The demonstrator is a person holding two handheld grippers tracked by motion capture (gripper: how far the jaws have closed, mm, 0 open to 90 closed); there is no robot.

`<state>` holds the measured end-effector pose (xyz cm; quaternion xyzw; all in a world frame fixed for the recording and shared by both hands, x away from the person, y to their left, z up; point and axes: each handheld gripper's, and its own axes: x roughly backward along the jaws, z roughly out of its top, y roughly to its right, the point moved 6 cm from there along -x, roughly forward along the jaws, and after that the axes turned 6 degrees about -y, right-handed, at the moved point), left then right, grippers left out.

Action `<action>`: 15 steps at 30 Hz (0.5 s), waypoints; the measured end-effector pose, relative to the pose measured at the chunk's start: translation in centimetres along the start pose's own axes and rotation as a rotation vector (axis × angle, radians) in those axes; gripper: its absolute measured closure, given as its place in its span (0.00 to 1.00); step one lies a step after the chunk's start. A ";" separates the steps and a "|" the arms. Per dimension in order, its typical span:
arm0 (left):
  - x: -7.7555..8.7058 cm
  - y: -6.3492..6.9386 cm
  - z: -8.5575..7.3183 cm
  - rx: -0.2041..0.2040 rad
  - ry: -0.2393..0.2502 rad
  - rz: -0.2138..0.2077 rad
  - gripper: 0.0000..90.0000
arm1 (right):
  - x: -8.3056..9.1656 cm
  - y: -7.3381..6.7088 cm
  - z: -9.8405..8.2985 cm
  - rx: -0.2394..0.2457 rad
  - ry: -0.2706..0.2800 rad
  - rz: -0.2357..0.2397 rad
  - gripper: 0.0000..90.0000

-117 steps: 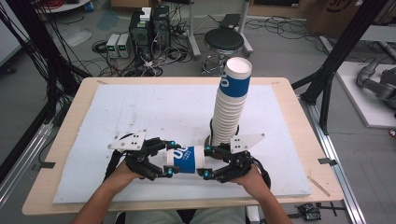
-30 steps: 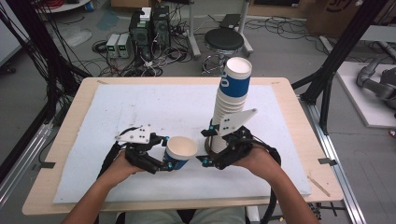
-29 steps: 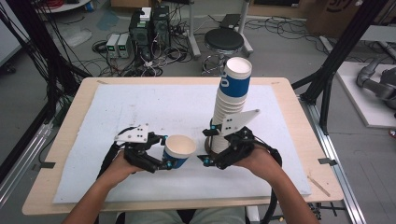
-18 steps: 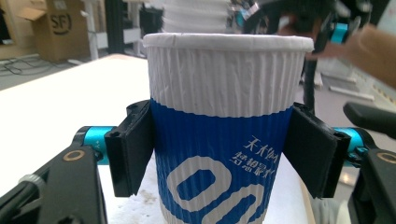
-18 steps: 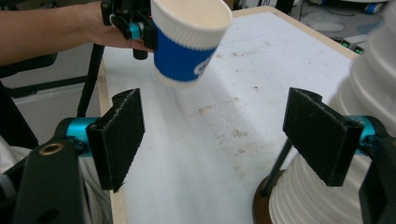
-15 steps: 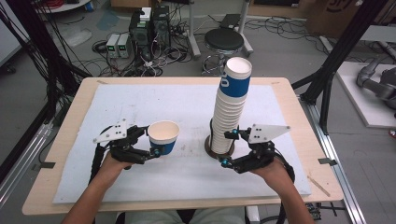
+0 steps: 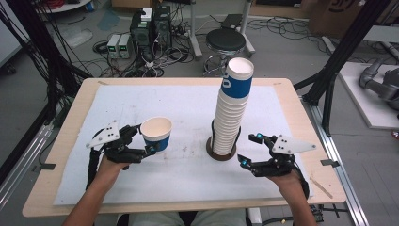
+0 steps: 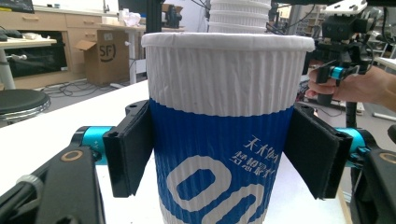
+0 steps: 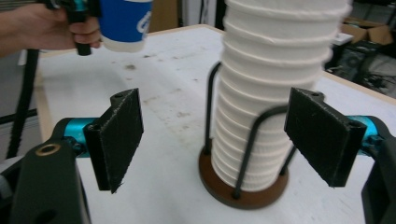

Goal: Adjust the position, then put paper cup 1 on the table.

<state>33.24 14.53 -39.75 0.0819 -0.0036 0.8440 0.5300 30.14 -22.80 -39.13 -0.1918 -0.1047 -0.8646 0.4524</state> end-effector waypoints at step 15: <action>0.5 -0.2 0.0 -0.020 0.045 0.005 0.31 | 1.4 1.3 -0.9 -0.043 0.042 -0.066 0.22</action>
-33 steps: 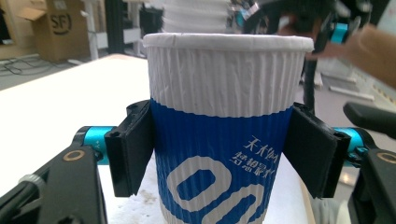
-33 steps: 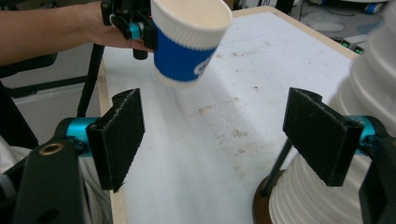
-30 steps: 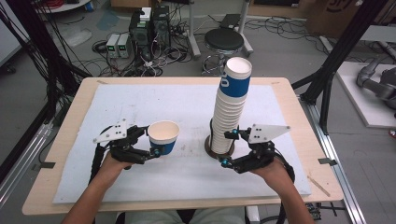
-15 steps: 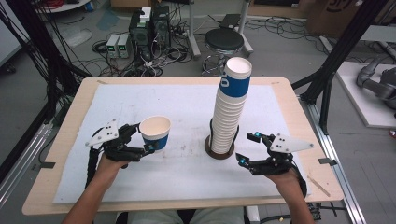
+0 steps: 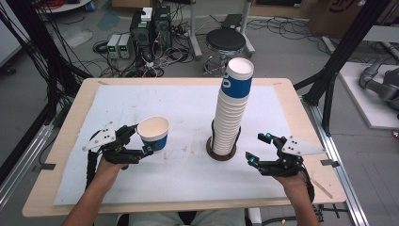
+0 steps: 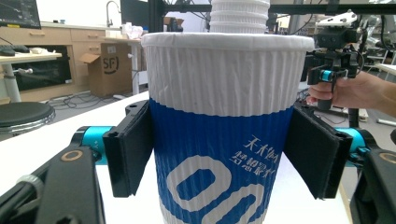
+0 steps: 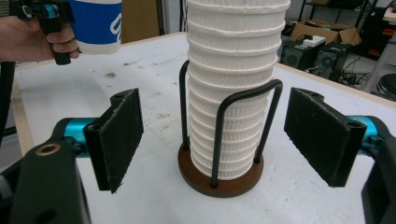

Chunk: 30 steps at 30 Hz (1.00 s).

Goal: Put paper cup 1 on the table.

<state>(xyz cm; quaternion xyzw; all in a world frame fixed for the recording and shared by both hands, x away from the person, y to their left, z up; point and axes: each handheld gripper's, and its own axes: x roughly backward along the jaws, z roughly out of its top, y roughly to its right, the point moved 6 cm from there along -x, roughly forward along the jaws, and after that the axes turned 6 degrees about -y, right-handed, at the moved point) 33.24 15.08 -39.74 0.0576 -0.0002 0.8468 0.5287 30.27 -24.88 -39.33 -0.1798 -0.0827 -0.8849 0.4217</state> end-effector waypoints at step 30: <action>2.2 -10.1 -0.8 0.083 -0.042 0.243 0.30 | -0.1 0.2 -0.7 -0.025 -0.015 0.000 0.22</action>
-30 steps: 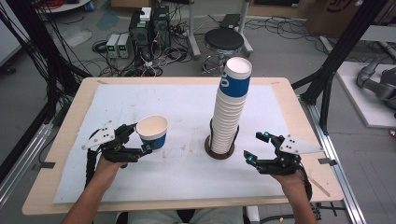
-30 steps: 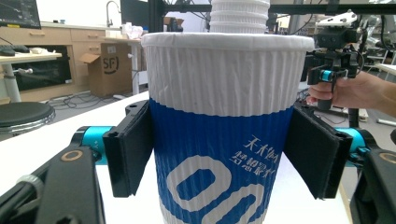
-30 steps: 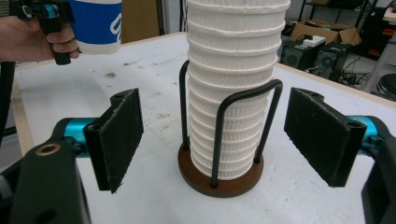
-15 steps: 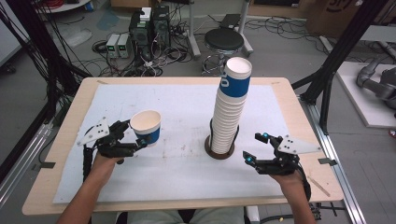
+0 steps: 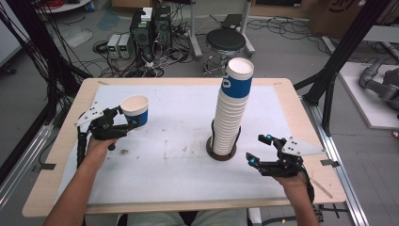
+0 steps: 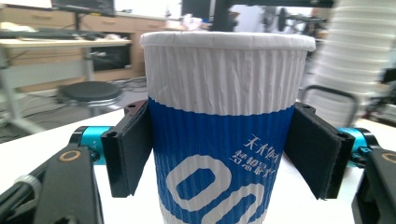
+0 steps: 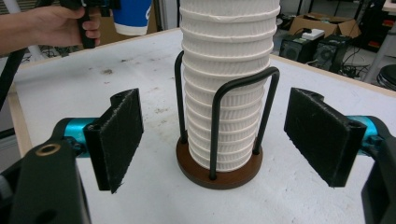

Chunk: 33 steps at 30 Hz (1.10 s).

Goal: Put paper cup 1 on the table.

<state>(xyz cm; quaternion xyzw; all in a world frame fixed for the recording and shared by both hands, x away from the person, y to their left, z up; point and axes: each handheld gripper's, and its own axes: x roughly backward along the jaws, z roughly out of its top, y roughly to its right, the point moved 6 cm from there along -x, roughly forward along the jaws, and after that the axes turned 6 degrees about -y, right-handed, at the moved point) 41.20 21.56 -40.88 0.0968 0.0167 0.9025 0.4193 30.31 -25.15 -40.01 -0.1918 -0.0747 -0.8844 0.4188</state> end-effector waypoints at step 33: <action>-1.2 -2.9 -5.6 -0.029 -0.374 0.234 0.29 | 0.1 -0.1 -0.4 -0.017 -0.026 0.006 0.22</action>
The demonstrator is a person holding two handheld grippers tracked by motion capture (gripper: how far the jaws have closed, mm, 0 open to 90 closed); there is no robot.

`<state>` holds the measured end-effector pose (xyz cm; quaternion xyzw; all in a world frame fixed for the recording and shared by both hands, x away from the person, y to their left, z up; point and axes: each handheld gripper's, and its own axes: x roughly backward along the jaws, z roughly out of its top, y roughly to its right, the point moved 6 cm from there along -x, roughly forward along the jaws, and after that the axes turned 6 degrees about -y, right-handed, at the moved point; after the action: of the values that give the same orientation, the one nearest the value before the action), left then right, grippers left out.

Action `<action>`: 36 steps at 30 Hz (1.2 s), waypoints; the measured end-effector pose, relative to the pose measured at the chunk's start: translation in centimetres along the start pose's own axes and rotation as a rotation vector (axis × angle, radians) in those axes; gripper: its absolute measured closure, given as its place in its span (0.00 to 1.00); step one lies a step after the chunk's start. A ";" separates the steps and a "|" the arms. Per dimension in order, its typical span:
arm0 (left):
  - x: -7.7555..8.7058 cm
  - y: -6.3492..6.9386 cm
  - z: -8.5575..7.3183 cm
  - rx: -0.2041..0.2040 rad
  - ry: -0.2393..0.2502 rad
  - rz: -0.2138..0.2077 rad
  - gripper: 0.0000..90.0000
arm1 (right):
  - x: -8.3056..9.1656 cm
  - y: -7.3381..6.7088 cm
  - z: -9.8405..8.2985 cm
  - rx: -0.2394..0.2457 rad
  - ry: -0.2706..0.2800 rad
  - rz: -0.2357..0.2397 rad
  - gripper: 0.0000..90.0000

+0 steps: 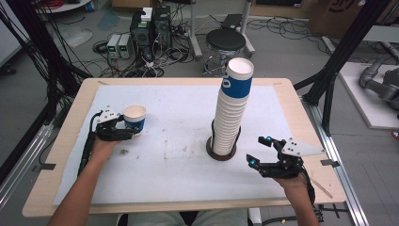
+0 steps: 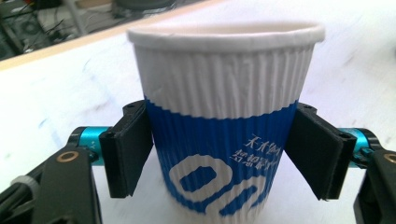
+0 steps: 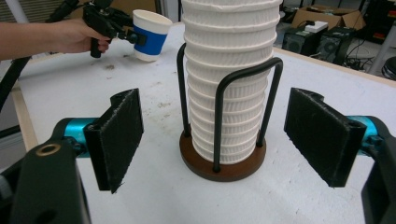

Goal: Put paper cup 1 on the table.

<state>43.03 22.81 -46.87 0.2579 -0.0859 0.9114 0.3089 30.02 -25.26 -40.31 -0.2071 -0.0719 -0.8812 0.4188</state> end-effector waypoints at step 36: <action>8.8 3.0 1.4 0.053 0.272 -0.152 0.17 | -0.3 0.8 -0.1 0.009 -0.036 -0.065 0.22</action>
<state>35.85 24.60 -41.04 0.1458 0.0008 0.9139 0.3788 30.72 -25.63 -40.58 -0.2186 -0.0899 -0.8903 0.3894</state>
